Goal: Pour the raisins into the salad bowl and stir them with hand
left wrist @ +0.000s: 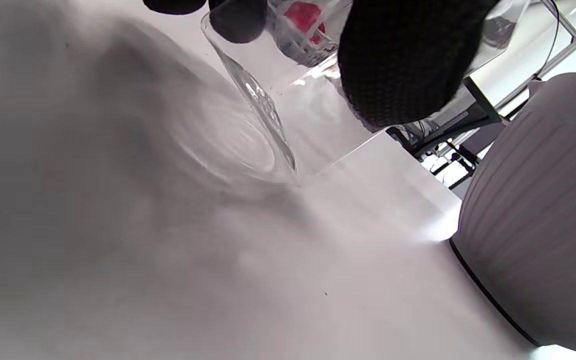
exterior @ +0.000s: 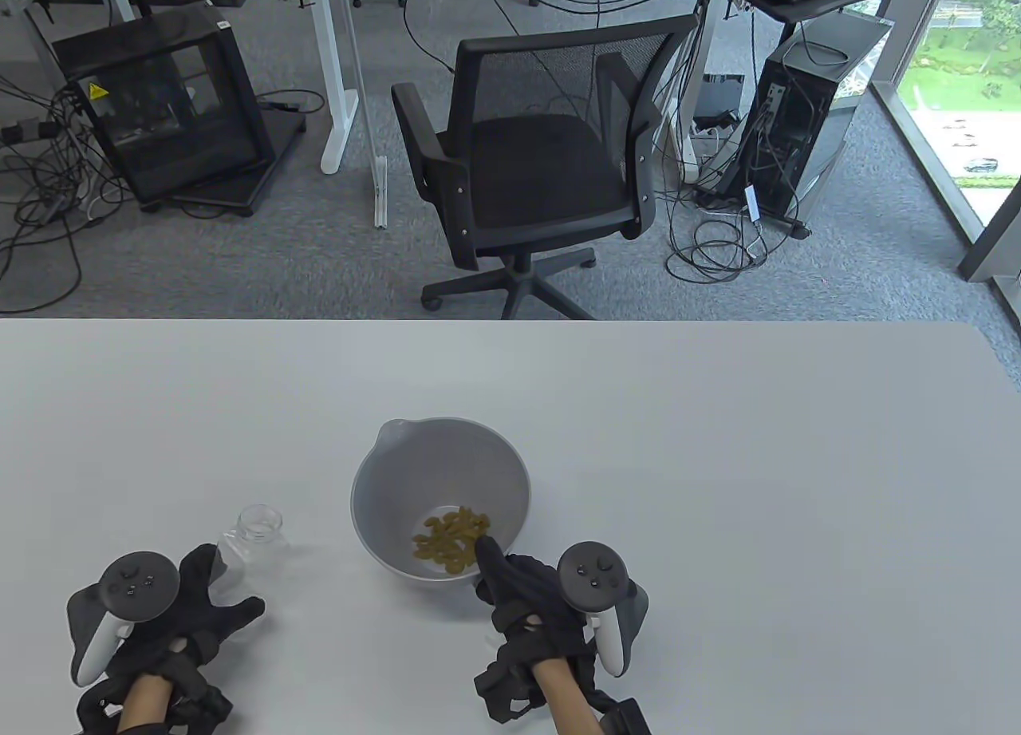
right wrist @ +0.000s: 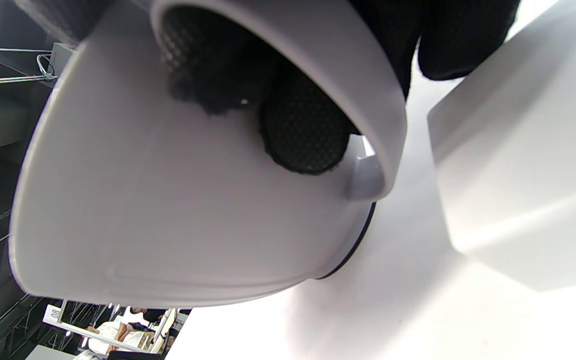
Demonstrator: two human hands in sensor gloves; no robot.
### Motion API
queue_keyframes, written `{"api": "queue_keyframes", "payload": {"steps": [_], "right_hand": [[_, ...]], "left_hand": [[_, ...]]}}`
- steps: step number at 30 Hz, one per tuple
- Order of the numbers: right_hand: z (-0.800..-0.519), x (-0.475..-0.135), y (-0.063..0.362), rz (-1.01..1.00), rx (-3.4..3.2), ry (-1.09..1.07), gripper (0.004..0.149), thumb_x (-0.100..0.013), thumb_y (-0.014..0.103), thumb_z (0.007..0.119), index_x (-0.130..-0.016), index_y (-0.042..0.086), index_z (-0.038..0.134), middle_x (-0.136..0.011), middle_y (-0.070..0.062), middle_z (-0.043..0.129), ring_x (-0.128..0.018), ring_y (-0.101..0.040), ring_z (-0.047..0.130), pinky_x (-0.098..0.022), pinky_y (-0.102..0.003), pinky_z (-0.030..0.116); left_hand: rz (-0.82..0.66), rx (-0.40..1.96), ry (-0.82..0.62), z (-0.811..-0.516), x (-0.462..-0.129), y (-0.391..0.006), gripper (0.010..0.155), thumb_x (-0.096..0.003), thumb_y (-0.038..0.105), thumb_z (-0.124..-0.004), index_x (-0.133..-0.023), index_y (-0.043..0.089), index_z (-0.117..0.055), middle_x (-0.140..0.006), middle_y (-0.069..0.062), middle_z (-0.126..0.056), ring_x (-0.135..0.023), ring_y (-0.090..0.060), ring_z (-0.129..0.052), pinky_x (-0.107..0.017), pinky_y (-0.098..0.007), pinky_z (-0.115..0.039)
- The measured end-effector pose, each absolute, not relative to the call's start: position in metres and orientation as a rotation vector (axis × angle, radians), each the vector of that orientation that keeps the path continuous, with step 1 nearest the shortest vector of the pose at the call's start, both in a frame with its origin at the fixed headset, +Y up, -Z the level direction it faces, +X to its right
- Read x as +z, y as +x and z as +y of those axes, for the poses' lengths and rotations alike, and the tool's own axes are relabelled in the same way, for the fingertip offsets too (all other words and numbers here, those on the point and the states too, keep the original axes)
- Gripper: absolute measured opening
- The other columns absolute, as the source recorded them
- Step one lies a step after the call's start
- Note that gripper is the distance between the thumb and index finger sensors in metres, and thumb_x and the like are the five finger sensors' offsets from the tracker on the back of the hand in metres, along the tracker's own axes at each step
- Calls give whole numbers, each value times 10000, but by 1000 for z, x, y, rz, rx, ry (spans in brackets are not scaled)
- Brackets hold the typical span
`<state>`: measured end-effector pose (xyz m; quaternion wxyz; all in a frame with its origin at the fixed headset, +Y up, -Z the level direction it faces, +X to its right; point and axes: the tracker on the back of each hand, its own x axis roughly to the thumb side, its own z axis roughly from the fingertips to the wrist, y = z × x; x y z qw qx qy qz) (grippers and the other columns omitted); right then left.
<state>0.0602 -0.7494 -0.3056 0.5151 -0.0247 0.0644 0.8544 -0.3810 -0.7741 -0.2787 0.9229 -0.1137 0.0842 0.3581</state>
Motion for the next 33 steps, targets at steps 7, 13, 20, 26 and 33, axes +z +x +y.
{"api": "queue_keyframes", "payload": {"steps": [7, 13, 20, 26, 33], "right_hand": [[-751, -308, 65, 178, 2039, -42, 666, -523, 687, 586, -459, 77, 842, -615, -82, 974, -760, -347, 849, -594, -630, 628], [-748, -313, 66, 276, 2027, -18, 671, -525, 676, 590, -476, 54, 838, -629, -103, 962, -780, -360, 822, -597, -646, 602], [-746, -316, 64, 281, 2049, -2, 677, -524, 684, 582, -467, 62, 843, -615, -91, 969, -768, -349, 834, -591, -640, 614], [-746, -317, 63, 297, 2041, 8, 679, -523, 681, 580, -461, 57, 841, -600, -93, 968, -764, -349, 831, -593, -643, 607], [-745, -319, 64, 315, 2050, 28, 683, -522, 684, 579, -459, 58, 845, -595, -88, 972, -761, -343, 834, -590, -642, 611]], "left_hand": [[247, 723, -350, -786, -274, -385, 994, -450, 425, -909, -1032, 122, -162, -1113, -239, -247, -1010, -569, -214, -644, -786, -245], [209, 932, -277, -722, -249, -383, 1213, -468, 495, -883, -961, 68, 140, -975, -362, 135, -918, -739, -92, -622, -837, -191], [-75, 738, 364, -592, -227, -291, 851, -567, 492, -721, -1081, 24, -230, -1049, -338, -473, -885, -554, -713, -625, -706, -644], [-357, 591, -210, -578, -336, -163, 577, -565, 470, -709, -1030, 135, -643, -961, -226, -807, -751, -454, -926, -563, -637, -773], [-142, 393, -899, -658, -430, -119, 646, -569, 408, -682, -1076, 65, -477, -1028, -315, -631, -804, -518, -830, -589, -685, -695]]}}
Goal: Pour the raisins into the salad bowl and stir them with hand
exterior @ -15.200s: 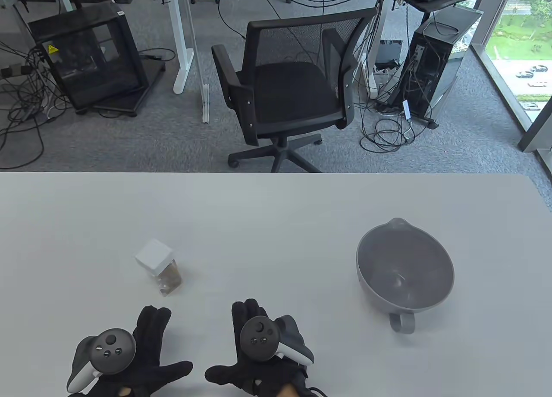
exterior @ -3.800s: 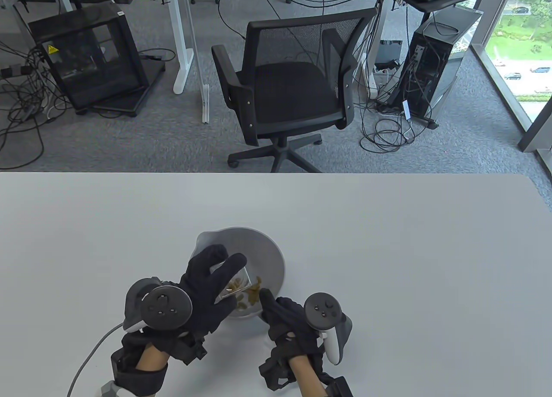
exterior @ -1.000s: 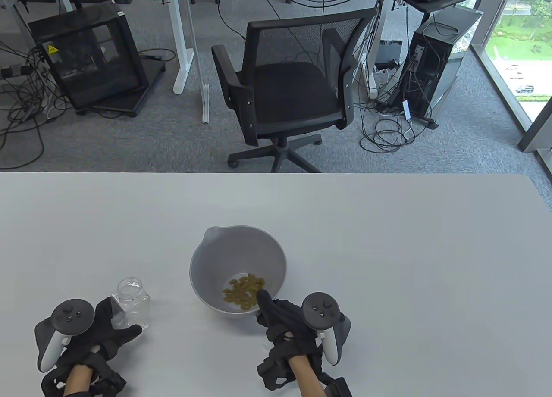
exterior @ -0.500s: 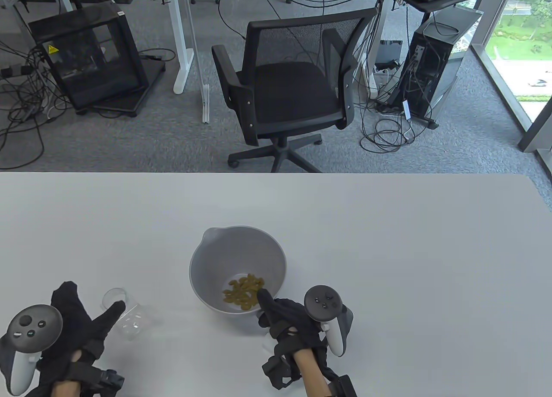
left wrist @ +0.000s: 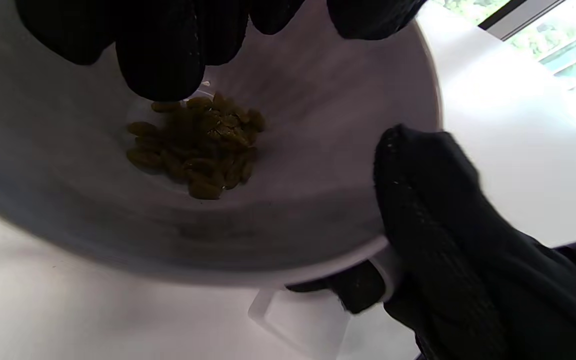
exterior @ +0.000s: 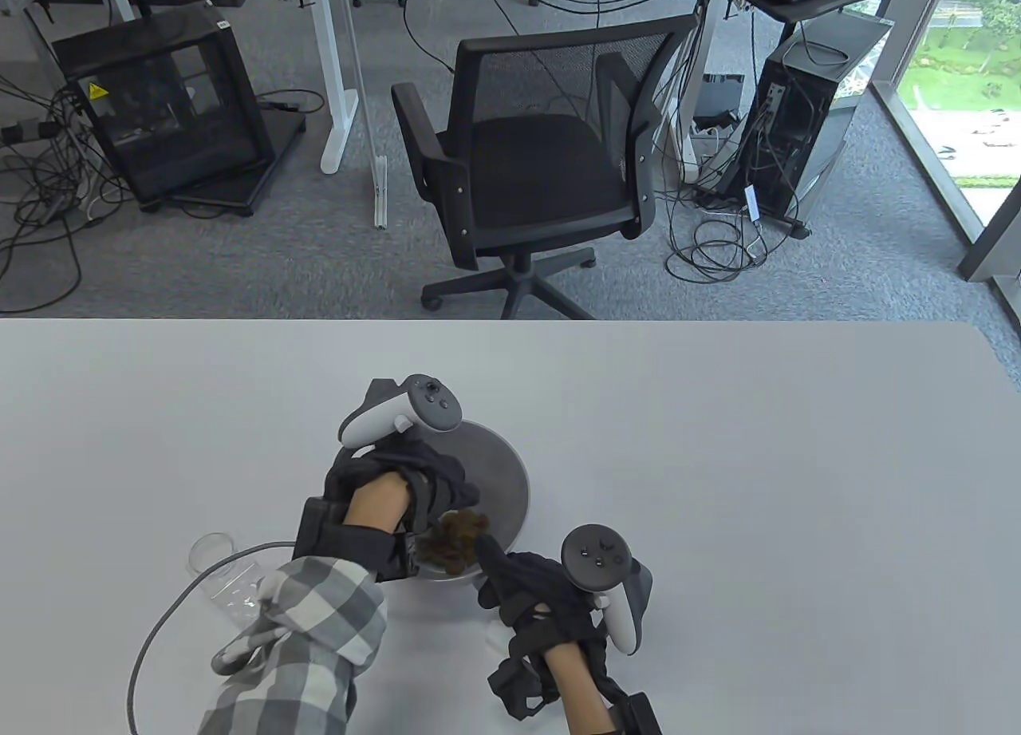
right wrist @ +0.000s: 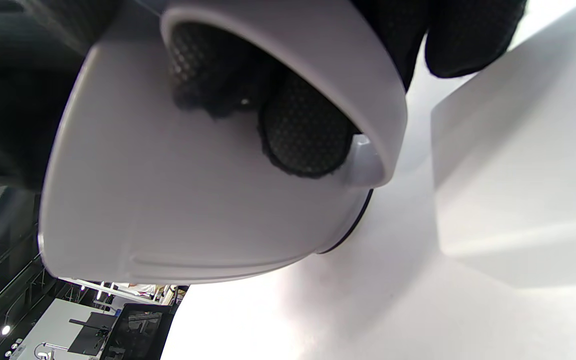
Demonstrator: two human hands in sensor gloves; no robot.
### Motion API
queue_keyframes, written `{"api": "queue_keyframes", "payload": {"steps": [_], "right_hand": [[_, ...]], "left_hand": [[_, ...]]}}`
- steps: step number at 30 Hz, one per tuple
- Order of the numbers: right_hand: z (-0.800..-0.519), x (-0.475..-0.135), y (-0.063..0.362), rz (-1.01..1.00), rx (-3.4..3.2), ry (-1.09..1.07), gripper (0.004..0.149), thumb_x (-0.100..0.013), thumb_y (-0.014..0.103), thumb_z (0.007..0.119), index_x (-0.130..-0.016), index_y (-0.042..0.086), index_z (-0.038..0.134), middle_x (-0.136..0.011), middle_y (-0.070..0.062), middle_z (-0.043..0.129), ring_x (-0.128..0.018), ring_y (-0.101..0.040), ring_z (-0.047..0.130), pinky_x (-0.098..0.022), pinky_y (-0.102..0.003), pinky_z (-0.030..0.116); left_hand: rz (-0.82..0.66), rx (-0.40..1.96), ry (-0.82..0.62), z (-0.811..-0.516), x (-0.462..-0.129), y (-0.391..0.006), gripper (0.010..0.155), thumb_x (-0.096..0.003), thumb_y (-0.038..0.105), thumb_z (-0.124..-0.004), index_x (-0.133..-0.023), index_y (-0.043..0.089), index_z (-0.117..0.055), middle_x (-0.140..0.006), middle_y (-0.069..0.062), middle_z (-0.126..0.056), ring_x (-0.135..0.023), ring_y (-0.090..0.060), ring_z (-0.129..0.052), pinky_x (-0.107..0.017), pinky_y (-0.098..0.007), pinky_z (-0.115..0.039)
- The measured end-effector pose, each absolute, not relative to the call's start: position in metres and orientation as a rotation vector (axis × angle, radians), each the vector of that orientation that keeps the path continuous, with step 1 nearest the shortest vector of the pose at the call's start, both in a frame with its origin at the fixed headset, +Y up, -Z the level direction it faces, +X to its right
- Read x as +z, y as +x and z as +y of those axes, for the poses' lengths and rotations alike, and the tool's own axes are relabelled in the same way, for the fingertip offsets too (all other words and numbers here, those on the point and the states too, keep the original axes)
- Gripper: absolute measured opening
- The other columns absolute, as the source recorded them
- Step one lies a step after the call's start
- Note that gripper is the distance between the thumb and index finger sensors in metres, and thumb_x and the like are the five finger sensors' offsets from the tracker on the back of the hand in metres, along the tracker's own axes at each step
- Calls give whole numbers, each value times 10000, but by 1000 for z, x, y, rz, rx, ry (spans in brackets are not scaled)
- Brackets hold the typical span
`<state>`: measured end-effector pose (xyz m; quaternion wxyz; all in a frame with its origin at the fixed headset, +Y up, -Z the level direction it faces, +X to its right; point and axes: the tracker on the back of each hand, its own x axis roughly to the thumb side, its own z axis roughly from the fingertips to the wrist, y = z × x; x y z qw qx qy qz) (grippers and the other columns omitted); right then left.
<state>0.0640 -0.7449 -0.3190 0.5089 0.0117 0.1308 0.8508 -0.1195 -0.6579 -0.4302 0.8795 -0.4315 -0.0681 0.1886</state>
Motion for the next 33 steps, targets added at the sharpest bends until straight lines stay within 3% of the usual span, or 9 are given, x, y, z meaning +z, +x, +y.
{"api": "queue_keyframes", "payload": {"steps": [3, 8, 12, 15, 21, 24, 29, 31, 33], "right_hand": [[-745, -320, 64, 335, 2046, 40, 684, -524, 684, 574, -462, 57, 842, -597, -88, 968, -763, -342, 829, -592, -642, 607], [-744, -320, 64, 358, 2036, 48, 684, -526, 678, 577, -466, 50, 840, -601, -98, 964, -766, -349, 820, -593, -647, 598], [-744, -323, 64, 394, 2028, 61, 683, -529, 676, 577, -472, 48, 838, -607, -100, 960, -772, -352, 811, -596, -650, 591], [-744, -322, 64, 390, 2025, 58, 683, -529, 679, 575, -470, 50, 835, -604, -98, 958, -770, -348, 811, -599, -649, 587], [-744, -323, 64, 391, 2025, 58, 683, -529, 679, 575, -469, 51, 835, -603, -98, 959, -769, -346, 812, -598, -649, 589], [-744, -323, 64, 392, 2024, 58, 682, -527, 682, 579, -468, 53, 836, -602, -95, 959, -767, -344, 814, -598, -647, 591], [-744, -323, 64, 390, 2025, 58, 683, -527, 686, 582, -464, 57, 839, -596, -91, 964, -763, -340, 819, -597, -644, 595], [-744, -323, 64, 389, 2027, 58, 683, -525, 688, 582, -464, 59, 839, -596, -89, 964, -764, -338, 820, -597, -644, 597], [-744, -323, 64, 390, 2025, 58, 683, -523, 689, 583, -465, 58, 839, -599, -90, 962, -764, -338, 819, -598, -644, 595]], "left_hand": [[-169, 294, -843, -681, -438, -103, 636, -547, 396, -702, -1066, 78, -519, -1033, -309, -631, -820, -523, -817, -594, -687, -691], [-83, 87, -1028, -716, -448, -95, 684, -567, 415, -673, -1110, 143, -358, -1130, -278, -424, -963, -566, -617, -673, -741, -543], [-68, 95, -1117, -728, -453, -95, 726, -570, 454, -661, -1110, 150, -284, -1127, -267, -344, -989, -552, -551, -697, -721, -506], [-77, 142, -1010, -728, -460, -92, 670, -549, 433, -686, -1074, 89, -450, -1067, -297, -511, -932, -576, -635, -671, -730, -539], [-196, 277, -1118, -728, -462, -76, 662, -543, 457, -679, -1031, 35, -528, -1078, -290, -492, -914, -614, -600, -672, -745, -515], [-259, 419, -1184, -727, -459, -74, 517, -529, 372, -693, -915, 32, -742, -1010, -250, -714, -861, -569, -761, -638, -705, -642], [-164, 433, -1275, -735, -453, -95, 506, -503, 415, -754, -823, 51, -897, -868, -224, -881, -768, -505, -879, -571, -656, -750], [-62, 308, -1206, -732, -454, -98, 514, -524, 381, -752, -858, 10, -874, -887, -283, -877, -766, -550, -872, -567, -718, -708], [8, 69, -1094, -725, -454, -96, 629, -540, 419, -709, -1026, 29, -627, -1028, -317, -650, -827, -559, -782, -612, -710, -653]]}}
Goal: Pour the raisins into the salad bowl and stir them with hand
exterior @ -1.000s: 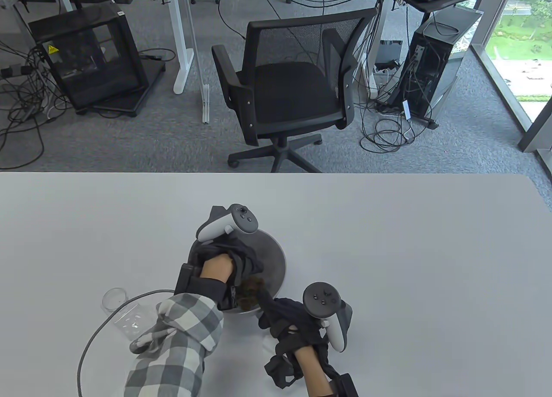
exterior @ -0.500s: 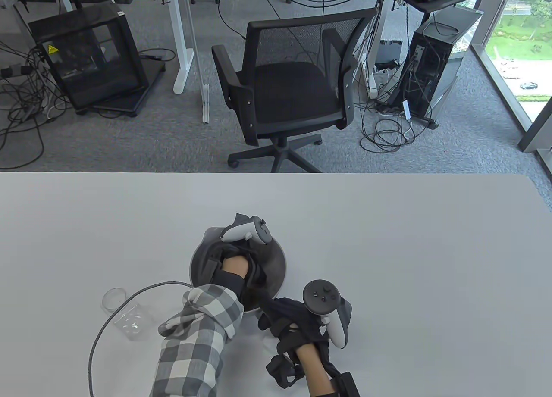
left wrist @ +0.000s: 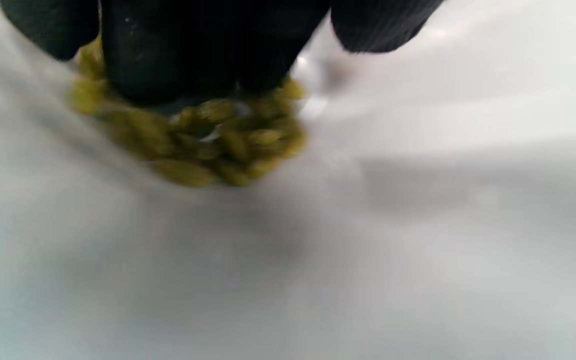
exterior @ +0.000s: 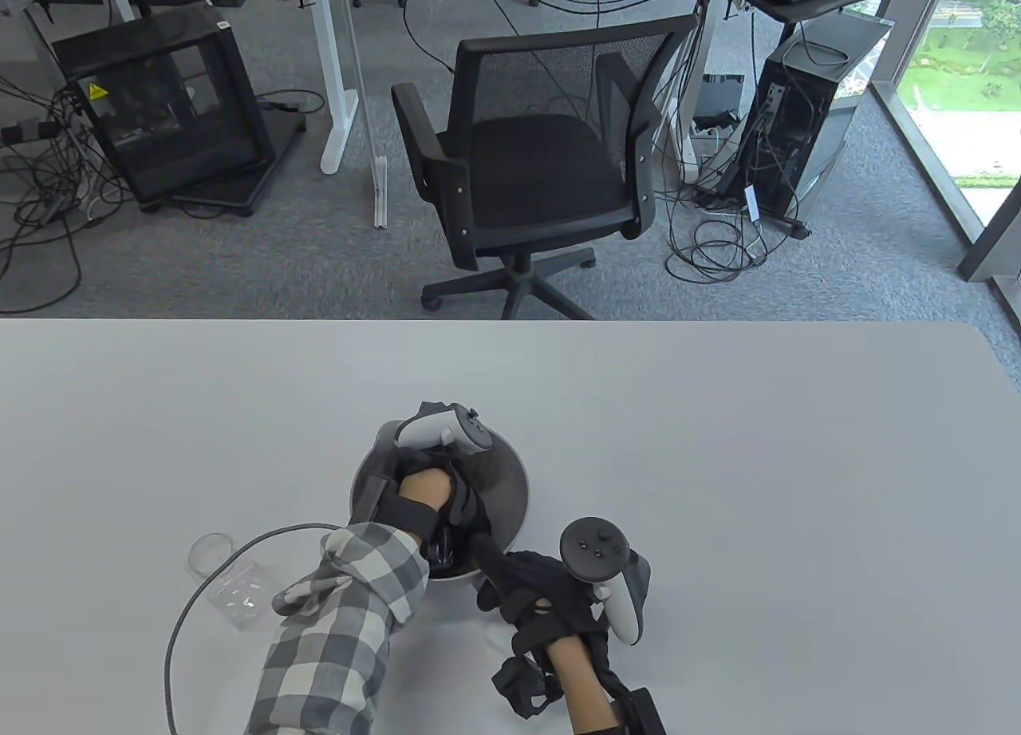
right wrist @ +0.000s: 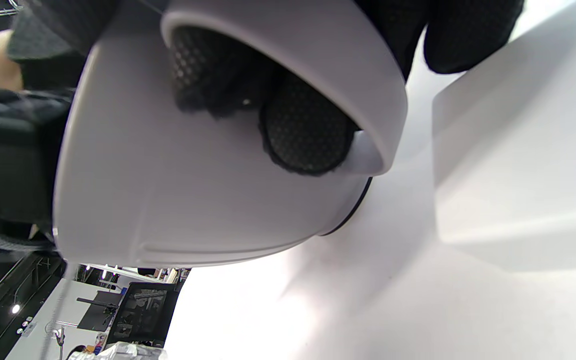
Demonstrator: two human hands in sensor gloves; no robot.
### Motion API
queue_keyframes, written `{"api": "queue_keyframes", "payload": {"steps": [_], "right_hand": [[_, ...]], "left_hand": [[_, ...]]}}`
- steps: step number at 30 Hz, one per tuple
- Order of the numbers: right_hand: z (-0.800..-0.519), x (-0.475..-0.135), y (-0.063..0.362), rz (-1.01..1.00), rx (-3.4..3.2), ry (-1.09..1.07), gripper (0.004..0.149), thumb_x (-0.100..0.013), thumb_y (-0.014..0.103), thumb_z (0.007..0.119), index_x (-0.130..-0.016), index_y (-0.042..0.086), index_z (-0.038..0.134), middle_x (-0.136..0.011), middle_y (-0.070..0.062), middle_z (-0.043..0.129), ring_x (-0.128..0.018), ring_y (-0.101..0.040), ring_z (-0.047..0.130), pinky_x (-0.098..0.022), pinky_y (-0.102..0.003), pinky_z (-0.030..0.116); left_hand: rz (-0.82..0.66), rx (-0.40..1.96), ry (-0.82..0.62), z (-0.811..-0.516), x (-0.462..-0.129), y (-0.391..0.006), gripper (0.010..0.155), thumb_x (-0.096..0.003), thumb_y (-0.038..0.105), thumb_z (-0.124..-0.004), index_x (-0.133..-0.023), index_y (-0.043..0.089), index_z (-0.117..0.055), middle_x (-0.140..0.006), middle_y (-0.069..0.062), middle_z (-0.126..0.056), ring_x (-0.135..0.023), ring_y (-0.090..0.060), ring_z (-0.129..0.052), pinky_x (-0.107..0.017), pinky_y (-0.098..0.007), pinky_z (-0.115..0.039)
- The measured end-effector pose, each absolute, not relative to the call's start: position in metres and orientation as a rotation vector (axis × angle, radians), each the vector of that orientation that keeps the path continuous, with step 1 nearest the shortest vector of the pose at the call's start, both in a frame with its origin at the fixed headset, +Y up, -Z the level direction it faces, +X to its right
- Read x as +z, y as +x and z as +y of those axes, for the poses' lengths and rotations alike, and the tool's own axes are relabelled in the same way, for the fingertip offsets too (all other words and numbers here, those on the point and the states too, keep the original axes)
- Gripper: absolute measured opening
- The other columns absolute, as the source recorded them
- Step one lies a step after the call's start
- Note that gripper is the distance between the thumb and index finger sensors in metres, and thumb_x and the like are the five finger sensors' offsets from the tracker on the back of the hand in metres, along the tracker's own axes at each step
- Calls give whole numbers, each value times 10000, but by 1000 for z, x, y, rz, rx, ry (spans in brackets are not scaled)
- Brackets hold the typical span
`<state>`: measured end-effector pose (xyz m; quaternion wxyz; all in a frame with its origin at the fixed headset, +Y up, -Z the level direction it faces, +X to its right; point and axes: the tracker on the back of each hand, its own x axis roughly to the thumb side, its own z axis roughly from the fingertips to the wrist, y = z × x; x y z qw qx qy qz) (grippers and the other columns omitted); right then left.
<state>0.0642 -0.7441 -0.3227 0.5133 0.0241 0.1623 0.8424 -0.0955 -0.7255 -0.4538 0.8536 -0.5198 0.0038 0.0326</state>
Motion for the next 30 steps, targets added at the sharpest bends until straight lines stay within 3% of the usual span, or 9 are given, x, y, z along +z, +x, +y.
{"api": "queue_keyframes", "payload": {"steps": [2, 7, 10, 12, 17, 20, 25, 27, 30], "right_hand": [[-744, -323, 64, 393, 2017, 56, 683, -519, 689, 591, -465, 55, 840, -598, -93, 963, -765, -341, 818, -599, -644, 592], [-744, -323, 64, 396, 2014, 59, 682, -513, 689, 597, -465, 54, 841, -598, -92, 964, -763, -341, 818, -600, -644, 592], [-744, -323, 65, 391, 2020, 64, 680, -512, 693, 597, -460, 61, 843, -590, -85, 968, -756, -333, 827, -597, -640, 600], [-744, -323, 64, 388, 2027, 65, 680, -513, 693, 595, -456, 63, 844, -585, -84, 970, -751, -332, 832, -595, -640, 602], [-744, -323, 64, 387, 2024, 63, 680, -514, 693, 594, -456, 64, 845, -585, -82, 971, -750, -331, 833, -594, -638, 605], [-745, -323, 64, 385, 2025, 63, 680, -515, 694, 594, -455, 66, 846, -583, -81, 972, -749, -330, 835, -595, -637, 606], [-745, -323, 64, 373, 2030, 66, 678, -516, 696, 593, -446, 72, 849, -573, -74, 977, -739, -323, 846, -593, -633, 614], [-745, -323, 64, 373, 2028, 66, 677, -515, 696, 594, -444, 72, 848, -569, -74, 977, -737, -322, 845, -593, -632, 614], [-745, -323, 64, 368, 2032, 65, 677, -516, 696, 591, -444, 74, 847, -569, -72, 977, -738, -320, 845, -593, -632, 615]], "left_hand": [[-88, -13, -1001, -725, -453, -87, 703, -539, 437, -681, -1068, 48, -428, -1029, -324, -562, -861, -558, -713, -639, -720, -597], [-322, 293, -1108, -731, -453, -77, 577, -531, 438, -670, -969, 64, -631, -1032, -246, -572, -883, -504, -706, -661, -674, -611], [-210, 465, -1283, -735, -448, -90, 510, -516, 398, -710, -833, 19, -836, -900, -275, -801, -751, -520, -855, -583, -666, -714], [-149, 437, -1219, -740, -453, -96, 513, -524, 381, -730, -808, -13, -895, -854, -300, -881, -702, -533, -917, -554, -695, -733], [-57, 103, -978, -733, -456, -93, 650, -535, 421, -682, -1021, 21, -517, -982, -331, -580, -806, -511, -758, -637, -716, -589], [-215, 220, -1093, -737, -456, -87, 683, -537, 456, -663, -1011, 4, -470, -1013, -318, -496, -865, -547, -658, -657, -737, -528], [-205, 687, -1278, -749, -451, -92, 557, -522, 373, -686, -848, -75, -747, -820, -376, -791, -688, -542, -886, -564, -708, -701], [-127, 607, -1209, -747, -453, -96, 538, -525, 349, -730, -740, -111, -908, -689, -392, -957, -549, -567, -990, -506, -732, -754], [16, 313, -1095, -738, -455, -98, 556, -553, 356, -719, -792, -116, -890, -773, -382, -922, -705, -666, -851, -563, -809, -617]]}}
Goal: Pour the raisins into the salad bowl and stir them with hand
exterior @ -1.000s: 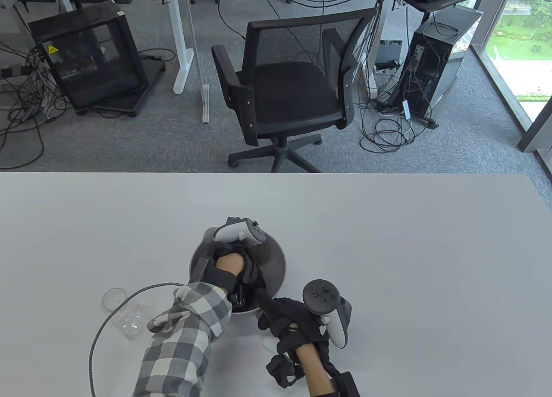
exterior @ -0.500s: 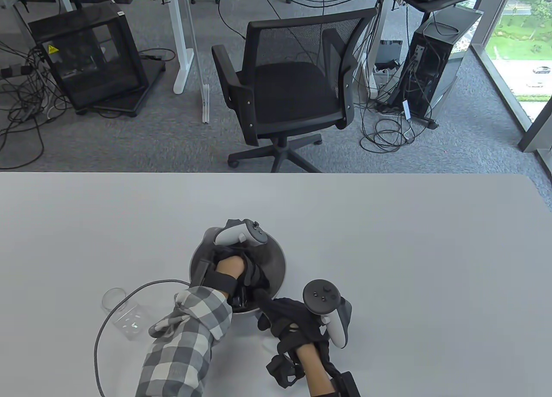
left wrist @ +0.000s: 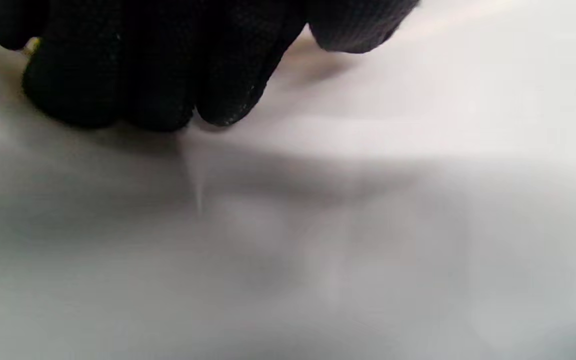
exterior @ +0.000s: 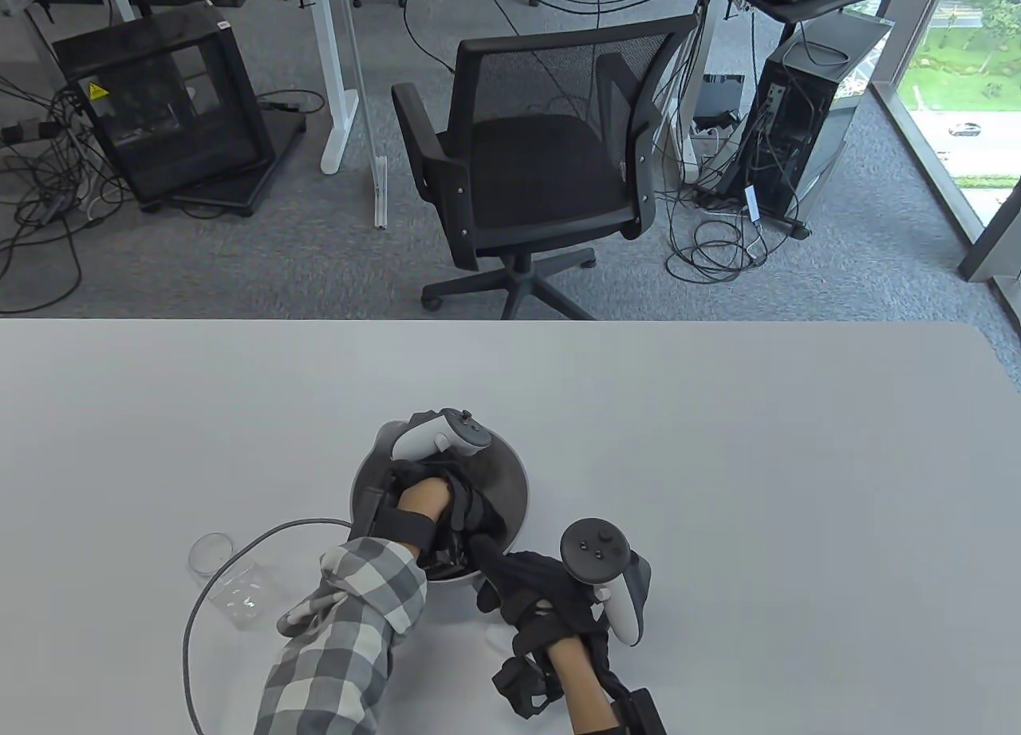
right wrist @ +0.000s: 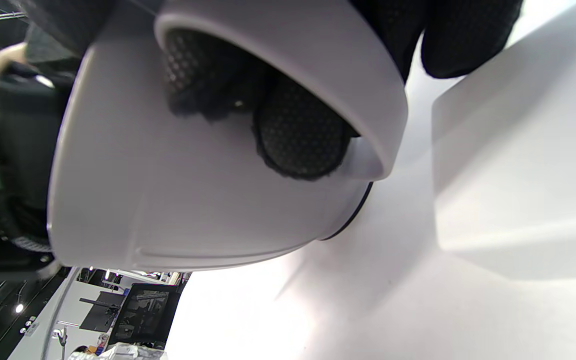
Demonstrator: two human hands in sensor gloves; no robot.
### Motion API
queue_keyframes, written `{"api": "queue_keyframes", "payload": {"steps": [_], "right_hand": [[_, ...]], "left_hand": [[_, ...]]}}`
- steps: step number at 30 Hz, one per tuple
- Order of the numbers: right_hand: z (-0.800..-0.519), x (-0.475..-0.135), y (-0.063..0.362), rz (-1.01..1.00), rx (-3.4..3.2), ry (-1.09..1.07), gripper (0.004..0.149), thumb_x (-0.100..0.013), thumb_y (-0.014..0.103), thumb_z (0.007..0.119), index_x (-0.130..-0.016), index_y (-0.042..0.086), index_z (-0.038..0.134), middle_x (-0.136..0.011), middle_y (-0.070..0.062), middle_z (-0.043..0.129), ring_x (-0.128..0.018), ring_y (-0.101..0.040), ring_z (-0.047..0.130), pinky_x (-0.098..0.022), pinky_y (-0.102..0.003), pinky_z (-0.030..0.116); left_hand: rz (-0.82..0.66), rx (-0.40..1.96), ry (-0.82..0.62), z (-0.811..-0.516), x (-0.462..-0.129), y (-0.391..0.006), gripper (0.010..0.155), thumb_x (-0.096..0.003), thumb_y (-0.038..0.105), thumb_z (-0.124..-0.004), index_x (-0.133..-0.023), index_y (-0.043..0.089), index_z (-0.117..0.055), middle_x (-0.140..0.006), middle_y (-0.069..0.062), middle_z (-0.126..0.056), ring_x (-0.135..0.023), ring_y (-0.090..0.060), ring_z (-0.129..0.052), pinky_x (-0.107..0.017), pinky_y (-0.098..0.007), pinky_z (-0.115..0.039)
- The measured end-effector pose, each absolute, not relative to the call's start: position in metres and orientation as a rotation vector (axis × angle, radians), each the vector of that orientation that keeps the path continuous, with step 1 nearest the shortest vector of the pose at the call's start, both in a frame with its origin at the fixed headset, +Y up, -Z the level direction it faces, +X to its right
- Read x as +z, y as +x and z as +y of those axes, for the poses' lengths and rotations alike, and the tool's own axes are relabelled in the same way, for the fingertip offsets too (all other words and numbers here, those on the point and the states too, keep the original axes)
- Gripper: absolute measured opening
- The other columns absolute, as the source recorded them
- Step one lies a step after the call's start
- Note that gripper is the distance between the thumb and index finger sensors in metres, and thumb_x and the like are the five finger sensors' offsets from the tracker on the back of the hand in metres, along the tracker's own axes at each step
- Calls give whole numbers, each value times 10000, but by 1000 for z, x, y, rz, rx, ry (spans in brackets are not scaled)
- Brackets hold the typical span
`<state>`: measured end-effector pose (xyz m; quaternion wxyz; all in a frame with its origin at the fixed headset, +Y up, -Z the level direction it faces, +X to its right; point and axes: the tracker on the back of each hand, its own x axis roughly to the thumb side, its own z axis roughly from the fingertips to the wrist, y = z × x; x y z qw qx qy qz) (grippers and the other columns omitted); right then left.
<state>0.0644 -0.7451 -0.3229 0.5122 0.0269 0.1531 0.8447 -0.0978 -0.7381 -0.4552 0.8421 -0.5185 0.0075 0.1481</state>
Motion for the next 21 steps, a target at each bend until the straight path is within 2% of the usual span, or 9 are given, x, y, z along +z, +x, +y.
{"api": "queue_keyframes", "payload": {"steps": [3, 5, 8, 10, 12, 14, 18, 19, 21], "right_hand": [[-745, -323, 64, 368, 2030, 63, 678, -518, 696, 589, -445, 74, 848, -571, -71, 977, -738, -319, 846, -593, -632, 615], [-745, -323, 64, 372, 2026, 65, 679, -518, 696, 591, -446, 71, 848, -572, -74, 976, -739, -322, 845, -592, -634, 614], [-745, -323, 64, 368, 2030, 63, 679, -518, 696, 589, -445, 73, 848, -571, -73, 977, -739, -320, 846, -592, -632, 616], [-745, -323, 64, 368, 2030, 63, 679, -518, 696, 590, -445, 72, 848, -569, -74, 978, -738, -320, 847, -591, -632, 617], [-745, -323, 64, 368, 2031, 65, 679, -519, 695, 591, -443, 72, 850, -570, -72, 979, -737, -321, 848, -592, -632, 617], [-745, -323, 64, 370, 2028, 65, 679, -520, 693, 591, -441, 71, 850, -567, -75, 978, -735, -323, 848, -592, -632, 617], [-745, -323, 64, 369, 2029, 64, 680, -521, 692, 588, -443, 69, 848, -570, -77, 976, -736, -325, 846, -592, -634, 615], [-745, -323, 64, 369, 2028, 64, 679, -522, 691, 588, -443, 69, 848, -569, -76, 977, -736, -326, 846, -591, -635, 614], [-745, -322, 63, 367, 2031, 65, 679, -522, 692, 587, -443, 71, 848, -570, -75, 977, -736, -324, 847, -591, -634, 615]], "left_hand": [[6, 86, -1009, -729, -455, -89, 624, -556, 386, -676, -1018, -21, -568, -994, -362, -606, -840, -626, -678, -642, -774, -514], [-179, 126, -1019, -732, -456, -81, 642, -546, 392, -679, -1007, -28, -526, -1006, -369, -514, -880, -644, -578, -657, -782, -449], [-239, 292, -1041, -734, -457, -84, 600, -536, 421, -678, -978, 24, -598, -995, -304, -586, -874, -585, -649, -661, -737, -521], [-281, 412, -1126, -739, -456, -87, 535, -528, 402, -682, -910, 30, -716, -948, -277, -728, -824, -540, -777, -639, -696, -629], [-200, 523, -1207, -751, -453, -97, 526, -517, 371, -710, -815, -52, -806, -809, -341, -846, -687, -553, -887, -544, -696, -732], [-151, 476, -1168, -746, -454, -98, 526, -517, 391, -750, -604, -58, -1008, -574, -324, -1055, -463, -535, -1029, -414, -688, -831], [18, 108, -946, -736, -456, -94, 585, -556, 391, -718, -803, -110, -892, -808, -417, -869, -695, -667, -846, -540, -782, -666], [30, 53, -922, -735, -456, -93, 615, -559, 395, -712, -916, -102, -782, -925, -427, -744, -726, -672, -797, -559, -764, -659], [-13, 25, -903, -735, -459, -88, 645, -564, 419, -691, -1002, -50, -625, -944, -397, -658, -787, -651, -716, -604, -759, -589]]}}
